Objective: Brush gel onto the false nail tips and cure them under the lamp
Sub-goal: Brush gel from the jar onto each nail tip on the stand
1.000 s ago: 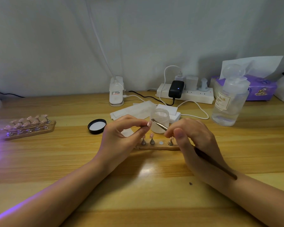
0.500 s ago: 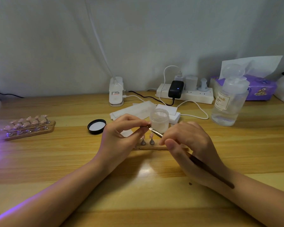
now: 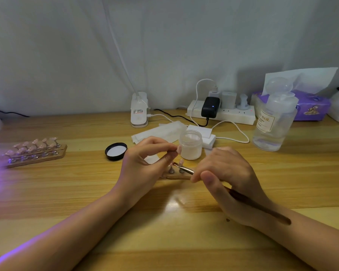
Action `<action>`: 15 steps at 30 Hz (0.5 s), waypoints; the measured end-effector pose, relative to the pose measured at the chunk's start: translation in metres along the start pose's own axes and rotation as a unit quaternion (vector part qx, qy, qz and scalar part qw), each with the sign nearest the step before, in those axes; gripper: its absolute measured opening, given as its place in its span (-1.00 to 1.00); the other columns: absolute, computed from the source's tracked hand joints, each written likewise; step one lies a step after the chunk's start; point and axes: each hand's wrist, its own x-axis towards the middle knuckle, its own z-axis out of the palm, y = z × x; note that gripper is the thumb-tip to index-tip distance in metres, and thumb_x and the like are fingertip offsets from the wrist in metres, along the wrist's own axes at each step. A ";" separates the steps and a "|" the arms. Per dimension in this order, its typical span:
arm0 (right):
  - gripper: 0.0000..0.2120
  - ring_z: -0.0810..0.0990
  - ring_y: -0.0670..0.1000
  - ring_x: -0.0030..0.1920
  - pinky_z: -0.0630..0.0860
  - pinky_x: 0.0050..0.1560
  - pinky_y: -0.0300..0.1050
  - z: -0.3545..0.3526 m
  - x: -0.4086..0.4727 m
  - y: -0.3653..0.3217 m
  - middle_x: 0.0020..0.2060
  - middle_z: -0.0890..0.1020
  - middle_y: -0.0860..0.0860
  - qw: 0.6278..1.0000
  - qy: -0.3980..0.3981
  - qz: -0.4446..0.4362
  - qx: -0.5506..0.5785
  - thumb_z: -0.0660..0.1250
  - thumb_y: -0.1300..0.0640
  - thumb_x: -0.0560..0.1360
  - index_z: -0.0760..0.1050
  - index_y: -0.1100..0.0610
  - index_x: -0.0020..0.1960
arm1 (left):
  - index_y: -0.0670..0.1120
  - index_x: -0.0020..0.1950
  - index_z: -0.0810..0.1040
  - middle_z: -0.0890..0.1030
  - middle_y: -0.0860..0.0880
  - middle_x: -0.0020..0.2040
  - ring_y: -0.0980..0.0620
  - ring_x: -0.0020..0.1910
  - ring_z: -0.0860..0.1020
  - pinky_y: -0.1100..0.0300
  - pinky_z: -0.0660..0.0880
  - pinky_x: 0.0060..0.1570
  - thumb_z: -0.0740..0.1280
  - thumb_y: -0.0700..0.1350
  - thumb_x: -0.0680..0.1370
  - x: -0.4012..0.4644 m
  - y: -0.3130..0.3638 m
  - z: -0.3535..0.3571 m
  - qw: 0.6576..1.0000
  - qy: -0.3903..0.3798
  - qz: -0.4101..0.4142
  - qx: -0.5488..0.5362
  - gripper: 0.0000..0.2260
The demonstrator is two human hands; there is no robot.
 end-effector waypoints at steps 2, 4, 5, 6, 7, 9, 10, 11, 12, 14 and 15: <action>-0.46 0.54 0.01 -0.34 0.40 -0.22 0.04 -0.001 0.000 0.000 -0.41 0.57 0.03 1.000 0.026 0.011 -0.003 -0.01 -0.02 0.61 0.57 0.22 -0.31 | -0.11 -0.06 0.65 0.62 -0.04 -0.17 0.11 -0.15 0.56 0.34 0.46 -0.12 0.41 -0.22 0.39 0.000 0.000 0.000 1.000 -0.001 -0.002 -0.002 -0.86; -0.48 0.54 0.04 -0.33 0.41 -0.22 0.06 -0.001 0.001 0.001 -0.39 0.57 0.02 0.998 0.042 0.040 -0.022 0.00 -0.04 0.61 0.57 0.21 -0.27 | -0.12 -0.05 0.65 0.62 -0.04 -0.17 0.10 -0.15 0.56 0.34 0.46 -0.12 0.40 -0.20 0.39 0.000 0.001 -0.001 1.000 -0.004 -0.001 -0.001 -0.84; -0.50 0.54 0.05 -0.32 0.42 -0.22 0.07 0.000 0.002 0.001 -0.37 0.58 0.01 0.997 0.041 0.051 -0.031 0.01 -0.04 0.60 0.58 0.19 -0.24 | -0.13 -0.05 0.65 0.62 -0.04 -0.16 0.10 -0.14 0.56 0.34 0.46 -0.12 0.40 -0.19 0.39 0.000 0.001 -0.001 1.000 -0.005 0.000 0.001 -0.84; -0.53 0.54 0.04 -0.30 0.43 -0.22 0.08 0.000 0.002 0.001 -0.35 0.58 0.00 0.997 0.035 0.057 -0.034 0.03 -0.04 0.59 0.58 0.18 -0.22 | -0.13 -0.04 0.65 0.62 -0.04 -0.16 0.10 -0.14 0.56 0.34 0.46 -0.11 0.39 -0.19 0.39 -0.001 0.001 -0.001 1.000 -0.006 0.000 0.002 -0.83; -0.56 0.54 0.04 -0.29 0.43 -0.23 0.08 0.001 0.002 0.001 -0.34 0.59 -0.01 0.998 0.028 0.055 -0.033 0.05 -0.03 0.58 0.58 0.18 -0.21 | -0.13 -0.04 0.65 0.62 -0.04 -0.16 0.10 -0.13 0.56 0.34 0.46 -0.11 0.39 -0.18 0.39 -0.001 0.002 -0.001 1.000 -0.005 0.000 0.001 -0.83; -0.55 0.53 0.02 -0.31 0.41 -0.24 0.07 0.000 0.002 0.000 -0.37 0.58 -0.01 0.999 0.017 0.034 -0.029 0.05 -0.01 0.59 0.58 0.20 -0.25 | -0.14 -0.04 0.65 0.62 -0.04 -0.16 0.09 -0.13 0.56 0.35 0.45 -0.10 0.39 -0.18 0.38 -0.001 0.002 -0.001 1.000 -0.003 -0.001 -0.003 -0.82; -0.52 0.52 0.01 -0.32 0.40 -0.24 0.06 0.000 0.002 0.000 -0.38 0.58 0.00 0.999 0.013 0.022 -0.024 0.04 0.00 0.59 0.58 0.22 -0.27 | -0.14 -0.04 0.65 0.62 -0.04 -0.16 0.09 -0.13 0.56 0.35 0.45 -0.10 0.40 -0.20 0.38 0.000 0.002 -0.001 1.000 -0.003 -0.003 -0.004 -0.83; -0.49 0.52 0.01 -0.33 0.40 -0.24 0.05 -0.001 0.002 -0.001 -0.39 0.58 0.00 1.000 0.010 0.012 -0.018 0.02 0.00 0.60 0.58 0.22 -0.29 | -0.14 -0.05 0.66 0.62 -0.04 -0.17 0.09 -0.14 0.56 0.35 0.45 -0.11 0.41 -0.22 0.39 0.000 0.001 -0.001 1.000 -0.004 -0.004 -0.004 -0.84; -0.48 0.53 0.01 -0.33 0.40 -0.23 0.05 -0.001 0.001 -0.001 -0.40 0.57 0.00 1.000 0.011 0.006 -0.013 0.01 -0.01 0.61 0.58 0.22 -0.30 | -0.14 -0.06 0.66 0.62 -0.03 -0.17 0.09 -0.14 0.56 0.35 0.45 -0.11 0.42 -0.23 0.39 0.000 0.001 -0.001 1.000 -0.004 -0.005 -0.005 -0.85; -0.46 0.52 0.00 -0.33 0.40 -0.22 0.04 -0.002 0.001 0.000 -0.40 0.57 0.01 0.999 0.028 0.014 -0.011 -0.01 -0.02 0.61 0.57 0.22 -0.31 | -0.13 -0.06 0.66 0.62 -0.02 -0.17 0.10 -0.14 0.56 0.35 0.45 -0.12 0.42 -0.22 0.39 0.000 0.000 -0.001 1.000 -0.004 -0.005 -0.005 -0.85; -0.47 0.53 0.00 -0.32 0.41 -0.21 0.04 -0.001 0.001 0.001 -0.39 0.57 0.01 0.999 0.039 0.026 -0.014 -0.01 -0.03 0.61 0.56 0.21 -0.29 | -0.12 -0.06 0.66 0.62 -0.02 -0.16 0.11 -0.13 0.56 0.35 0.45 -0.11 0.41 -0.21 0.39 0.000 0.000 -0.001 1.000 -0.006 -0.005 -0.004 -0.85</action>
